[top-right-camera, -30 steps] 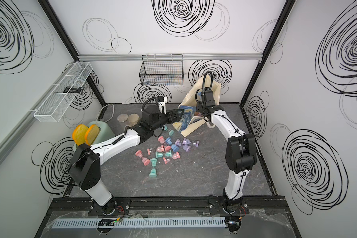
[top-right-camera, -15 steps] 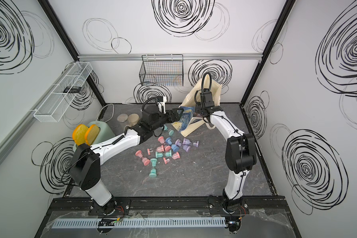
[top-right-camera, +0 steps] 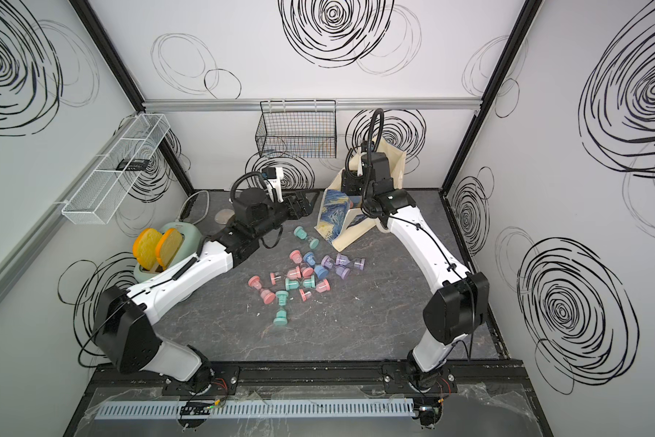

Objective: Put the hourglass into the canvas bag
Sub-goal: Place the hourglass in the canvas bag, then pick up the hourglass from the center of the board.

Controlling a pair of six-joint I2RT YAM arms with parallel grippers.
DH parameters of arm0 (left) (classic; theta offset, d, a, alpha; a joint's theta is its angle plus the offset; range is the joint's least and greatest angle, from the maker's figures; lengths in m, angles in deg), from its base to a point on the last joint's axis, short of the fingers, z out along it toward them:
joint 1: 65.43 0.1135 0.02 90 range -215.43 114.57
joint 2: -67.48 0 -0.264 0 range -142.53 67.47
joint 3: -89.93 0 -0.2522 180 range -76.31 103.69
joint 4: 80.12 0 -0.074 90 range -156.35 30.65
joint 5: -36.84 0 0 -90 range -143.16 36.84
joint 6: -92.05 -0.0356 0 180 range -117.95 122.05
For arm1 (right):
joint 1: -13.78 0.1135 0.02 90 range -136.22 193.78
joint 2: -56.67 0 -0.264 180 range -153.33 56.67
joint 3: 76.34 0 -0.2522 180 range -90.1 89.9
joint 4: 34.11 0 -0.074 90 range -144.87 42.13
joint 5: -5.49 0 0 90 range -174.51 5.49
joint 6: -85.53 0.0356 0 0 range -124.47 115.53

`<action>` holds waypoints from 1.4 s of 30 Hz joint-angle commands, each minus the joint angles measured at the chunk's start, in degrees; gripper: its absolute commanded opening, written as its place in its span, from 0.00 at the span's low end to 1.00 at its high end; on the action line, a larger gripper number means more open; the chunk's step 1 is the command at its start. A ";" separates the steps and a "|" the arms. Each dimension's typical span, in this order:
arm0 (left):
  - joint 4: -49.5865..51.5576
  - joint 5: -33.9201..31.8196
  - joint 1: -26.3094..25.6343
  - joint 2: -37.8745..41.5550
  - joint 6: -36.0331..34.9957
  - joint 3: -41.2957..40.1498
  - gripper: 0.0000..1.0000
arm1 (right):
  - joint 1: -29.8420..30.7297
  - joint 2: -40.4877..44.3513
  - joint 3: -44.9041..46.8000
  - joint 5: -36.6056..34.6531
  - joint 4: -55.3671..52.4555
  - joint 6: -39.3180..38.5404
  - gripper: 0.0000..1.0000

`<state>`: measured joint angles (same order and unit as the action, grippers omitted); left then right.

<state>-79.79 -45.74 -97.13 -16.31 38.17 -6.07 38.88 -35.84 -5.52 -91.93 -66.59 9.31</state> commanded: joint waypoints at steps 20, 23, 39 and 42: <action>24.97 0.28 3.20 32.65 -4.58 -24.38 0.96 | 14.68 20.35 48.70 15.62 10.33 2.22 0.86; 27.37 -0.18 3.29 34.68 -4.43 -25.44 0.96 | 18.12 19.21 52.14 14.34 12.57 2.19 0.87; 34.25 -6.51 4.65 41.61 -3.51 -27.39 0.96 | 31.57 7.90 49.31 0.24 13.01 41.14 0.86; 35.41 -7.31 4.81 42.93 -3.69 -27.50 0.96 | 32.30 4.89 46.89 -0.92 11.53 46.66 0.84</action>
<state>-45.54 -50.79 -92.72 25.17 33.99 -32.98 70.33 -29.11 44.14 -89.11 -54.50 46.57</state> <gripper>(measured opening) 0.959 0.847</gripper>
